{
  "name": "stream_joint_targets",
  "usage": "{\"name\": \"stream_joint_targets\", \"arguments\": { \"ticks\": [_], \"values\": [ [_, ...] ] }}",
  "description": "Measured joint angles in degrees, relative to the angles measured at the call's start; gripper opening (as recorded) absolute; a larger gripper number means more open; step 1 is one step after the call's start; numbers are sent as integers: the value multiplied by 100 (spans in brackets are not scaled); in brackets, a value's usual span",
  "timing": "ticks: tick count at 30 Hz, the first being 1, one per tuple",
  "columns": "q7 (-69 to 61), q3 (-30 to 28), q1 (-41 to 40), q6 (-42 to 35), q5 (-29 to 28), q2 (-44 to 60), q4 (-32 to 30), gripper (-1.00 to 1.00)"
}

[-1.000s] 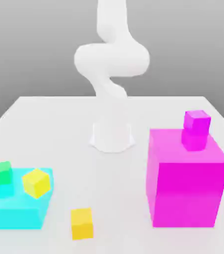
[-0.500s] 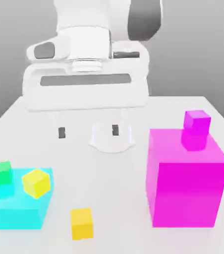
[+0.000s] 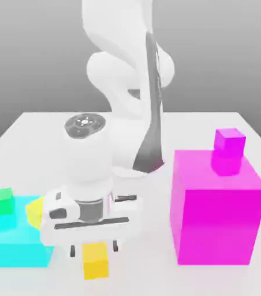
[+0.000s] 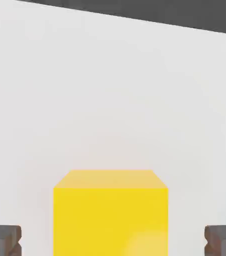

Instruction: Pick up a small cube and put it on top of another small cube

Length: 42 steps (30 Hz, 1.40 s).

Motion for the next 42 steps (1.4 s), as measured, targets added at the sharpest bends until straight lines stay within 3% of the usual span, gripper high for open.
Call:
{"name": "stream_joint_targets", "arguments": {
  "ticks": [6, 12, 19, 30, 34, 35, 42],
  "values": [
    [4, 31, -31, 33, -4, 46, 9, -100],
    [439, -327, 177, -796, -465, -968, -173, -100],
    [1851, -726, 292, -1080, -1094, -1364, -60, -100],
    [3826, -1884, -1609, -2789, -1472, -2760, 127, -100],
    [3498, -1983, -1600, -2138, -1047, -2212, -32, -100],
    [3410, -1997, -1578, -1946, -927, -2041, -68, 100],
    [3410, -1981, -1636, -1922, -927, -2020, -74, 100]
  ]
}}
